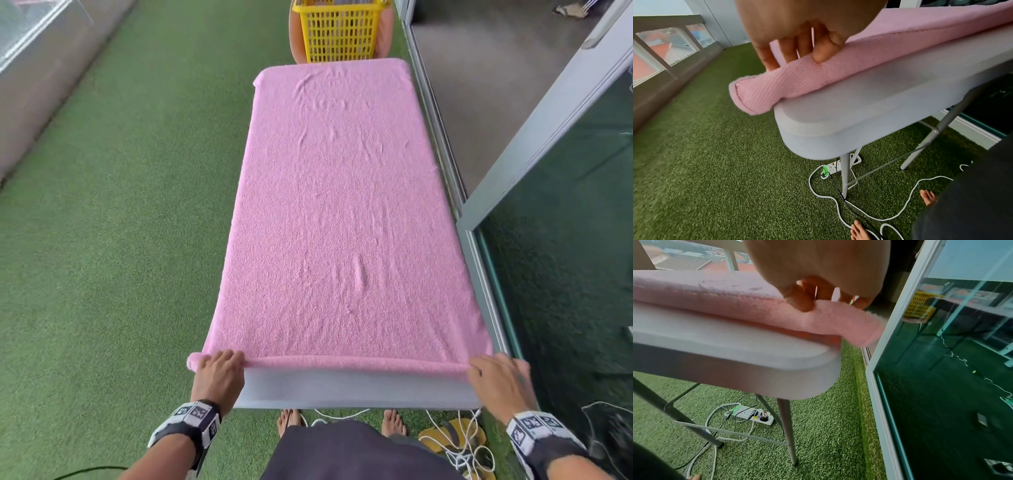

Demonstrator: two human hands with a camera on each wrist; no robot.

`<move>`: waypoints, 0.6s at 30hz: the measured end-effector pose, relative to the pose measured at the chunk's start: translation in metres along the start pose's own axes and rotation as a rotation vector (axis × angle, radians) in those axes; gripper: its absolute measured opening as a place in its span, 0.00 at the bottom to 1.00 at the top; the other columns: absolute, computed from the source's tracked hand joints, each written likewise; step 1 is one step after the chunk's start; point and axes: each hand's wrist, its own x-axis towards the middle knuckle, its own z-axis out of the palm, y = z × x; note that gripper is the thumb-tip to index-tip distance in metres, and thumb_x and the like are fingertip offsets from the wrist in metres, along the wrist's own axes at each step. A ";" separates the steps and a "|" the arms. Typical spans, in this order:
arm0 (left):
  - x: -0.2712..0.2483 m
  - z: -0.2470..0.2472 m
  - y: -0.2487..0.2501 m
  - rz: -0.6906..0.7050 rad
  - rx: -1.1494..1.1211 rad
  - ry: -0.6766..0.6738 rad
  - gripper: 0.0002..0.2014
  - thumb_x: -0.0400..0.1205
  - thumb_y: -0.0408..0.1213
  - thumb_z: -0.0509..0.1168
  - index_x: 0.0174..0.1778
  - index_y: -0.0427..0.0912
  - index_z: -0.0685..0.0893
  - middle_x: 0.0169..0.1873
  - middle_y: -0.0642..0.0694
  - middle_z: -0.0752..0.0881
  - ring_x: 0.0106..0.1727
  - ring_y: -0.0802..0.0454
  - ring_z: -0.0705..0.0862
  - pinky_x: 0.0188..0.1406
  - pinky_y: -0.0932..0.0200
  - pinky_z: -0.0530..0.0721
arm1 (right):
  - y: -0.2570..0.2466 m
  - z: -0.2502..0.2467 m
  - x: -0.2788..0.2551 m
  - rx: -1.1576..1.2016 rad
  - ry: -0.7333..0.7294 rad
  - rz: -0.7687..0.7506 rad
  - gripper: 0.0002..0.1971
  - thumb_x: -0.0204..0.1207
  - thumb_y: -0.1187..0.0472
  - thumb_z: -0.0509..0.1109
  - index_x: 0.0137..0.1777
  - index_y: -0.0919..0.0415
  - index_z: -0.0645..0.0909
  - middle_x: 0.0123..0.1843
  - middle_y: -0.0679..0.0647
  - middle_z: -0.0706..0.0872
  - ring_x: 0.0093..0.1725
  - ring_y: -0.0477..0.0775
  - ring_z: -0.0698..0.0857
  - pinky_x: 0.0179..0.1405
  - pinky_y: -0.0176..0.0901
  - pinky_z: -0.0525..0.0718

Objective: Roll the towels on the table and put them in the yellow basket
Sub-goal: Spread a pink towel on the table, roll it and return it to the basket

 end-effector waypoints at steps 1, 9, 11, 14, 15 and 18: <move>0.002 -0.002 0.000 -0.013 0.049 -0.050 0.17 0.78 0.37 0.43 0.40 0.49 0.78 0.32 0.55 0.82 0.32 0.55 0.79 0.52 0.47 0.79 | -0.001 0.000 0.001 -0.016 -0.010 0.008 0.19 0.82 0.53 0.49 0.31 0.49 0.75 0.26 0.47 0.77 0.34 0.42 0.73 0.48 0.46 0.66; 0.004 0.004 0.000 0.010 -0.063 0.071 0.16 0.65 0.19 0.64 0.42 0.41 0.73 0.36 0.50 0.72 0.34 0.52 0.70 0.31 0.55 0.77 | -0.001 0.015 -0.007 0.123 0.106 -0.058 0.11 0.76 0.64 0.68 0.45 0.46 0.72 0.43 0.44 0.77 0.40 0.46 0.77 0.43 0.46 0.77; 0.000 0.013 -0.003 0.053 -0.075 0.088 0.19 0.59 0.19 0.64 0.43 0.40 0.74 0.39 0.49 0.72 0.38 0.51 0.69 0.35 0.55 0.81 | -0.002 0.019 -0.014 0.112 0.070 -0.123 0.13 0.73 0.65 0.72 0.47 0.45 0.74 0.46 0.42 0.78 0.44 0.45 0.79 0.46 0.47 0.82; -0.002 0.019 -0.006 0.044 -0.139 0.101 0.25 0.57 0.16 0.68 0.48 0.40 0.77 0.43 0.46 0.78 0.44 0.51 0.71 0.41 0.53 0.83 | -0.001 0.020 -0.018 0.097 0.045 -0.102 0.20 0.67 0.68 0.76 0.59 0.53 0.82 0.58 0.47 0.83 0.58 0.51 0.82 0.62 0.55 0.83; -0.001 0.017 -0.006 0.028 -0.141 0.104 0.24 0.59 0.15 0.69 0.47 0.39 0.79 0.43 0.46 0.81 0.44 0.51 0.72 0.41 0.53 0.83 | -0.002 0.018 -0.016 0.115 0.052 -0.085 0.20 0.68 0.70 0.75 0.59 0.55 0.84 0.59 0.48 0.84 0.60 0.53 0.83 0.63 0.57 0.83; 0.006 0.014 -0.010 0.009 -0.156 0.115 0.20 0.62 0.12 0.68 0.43 0.38 0.84 0.39 0.46 0.86 0.40 0.48 0.81 0.37 0.50 0.87 | -0.001 0.015 -0.006 0.107 0.099 -0.049 0.17 0.66 0.72 0.77 0.53 0.57 0.88 0.52 0.50 0.89 0.52 0.55 0.86 0.58 0.58 0.82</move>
